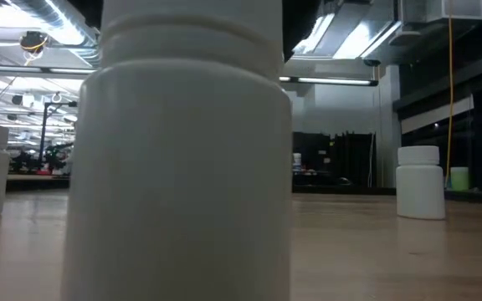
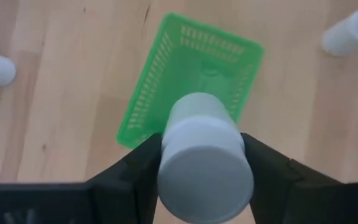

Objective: Pick and place pill bottles into a basket
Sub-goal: Put the pill bottle into the bin

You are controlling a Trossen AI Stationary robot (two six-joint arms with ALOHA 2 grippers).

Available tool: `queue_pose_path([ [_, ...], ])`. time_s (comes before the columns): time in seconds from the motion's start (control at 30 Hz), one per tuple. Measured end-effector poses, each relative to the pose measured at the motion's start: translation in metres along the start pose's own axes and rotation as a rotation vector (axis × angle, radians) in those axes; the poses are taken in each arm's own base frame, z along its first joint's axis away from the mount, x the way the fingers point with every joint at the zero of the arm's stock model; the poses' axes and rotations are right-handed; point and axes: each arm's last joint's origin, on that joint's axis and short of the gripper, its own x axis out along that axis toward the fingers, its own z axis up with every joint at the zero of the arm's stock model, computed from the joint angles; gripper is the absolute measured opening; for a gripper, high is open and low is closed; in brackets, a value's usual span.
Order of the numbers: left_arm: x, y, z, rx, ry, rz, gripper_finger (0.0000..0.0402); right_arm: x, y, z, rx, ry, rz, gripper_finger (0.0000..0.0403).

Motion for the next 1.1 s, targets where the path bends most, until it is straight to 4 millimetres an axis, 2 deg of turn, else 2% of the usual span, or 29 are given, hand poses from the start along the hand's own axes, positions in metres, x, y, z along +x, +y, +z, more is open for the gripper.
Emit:
queue_pose_path([
  [0.2, -0.002, -0.005, -0.005, 0.081, 0.037, -0.020, 0.0400, 0.044, 0.003, 0.000, 0.062, 0.116, -0.001, 0.0180],
  [0.63, -0.007, -0.016, -0.008, 0.114, 0.034, -0.069, 0.0400, 0.086, -0.001, -0.008, 0.096, 0.236, -0.012, 0.0180],
  [0.9, -0.008, -0.018, -0.008, 0.108, 0.022, -0.078, 0.0400, 0.097, -0.004, -0.013, 0.107, 0.285, -0.008, 0.0183],
  [1.1, -0.008, -0.018, -0.007, 0.103, 0.014, -0.080, 0.0400, 0.097, -0.008, -0.015, 0.121, 0.301, -0.011, 0.0215],
])
